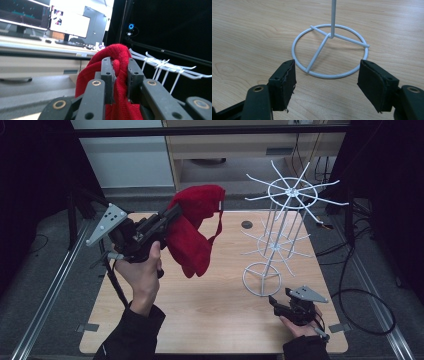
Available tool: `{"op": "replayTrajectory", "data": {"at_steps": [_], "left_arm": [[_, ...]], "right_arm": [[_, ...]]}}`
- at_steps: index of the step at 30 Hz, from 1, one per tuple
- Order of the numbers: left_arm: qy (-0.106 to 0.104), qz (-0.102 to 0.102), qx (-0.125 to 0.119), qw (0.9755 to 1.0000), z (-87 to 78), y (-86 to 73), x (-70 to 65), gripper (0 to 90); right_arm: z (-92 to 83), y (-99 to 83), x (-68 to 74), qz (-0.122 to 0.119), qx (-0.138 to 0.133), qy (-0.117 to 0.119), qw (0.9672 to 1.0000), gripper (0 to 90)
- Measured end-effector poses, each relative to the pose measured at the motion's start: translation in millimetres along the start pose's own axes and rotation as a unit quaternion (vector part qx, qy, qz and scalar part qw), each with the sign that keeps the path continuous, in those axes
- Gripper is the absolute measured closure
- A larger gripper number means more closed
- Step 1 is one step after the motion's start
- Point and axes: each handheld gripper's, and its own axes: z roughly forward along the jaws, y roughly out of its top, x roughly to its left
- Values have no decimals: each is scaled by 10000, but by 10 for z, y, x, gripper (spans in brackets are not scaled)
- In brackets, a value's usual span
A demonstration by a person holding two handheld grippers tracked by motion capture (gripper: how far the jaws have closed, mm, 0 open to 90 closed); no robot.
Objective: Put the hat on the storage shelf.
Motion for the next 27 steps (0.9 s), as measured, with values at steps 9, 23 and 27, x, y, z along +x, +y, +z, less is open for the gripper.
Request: {"op": "replayTrajectory", "data": {"at_steps": [9,23,27], "left_arm": [[-227,116,-333,9991,86,273,-292,786],[-391,201,-595,9973,272,481,-567,786],[-359,258,-521,9977,399,447,-634,786]], "right_arm": [[12,-3,-2,-49,24,-18,10000,306],[35,-8,-2,-140,35,-27,9999,305],[31,-6,9,-100,43,3,9999,305]]}}
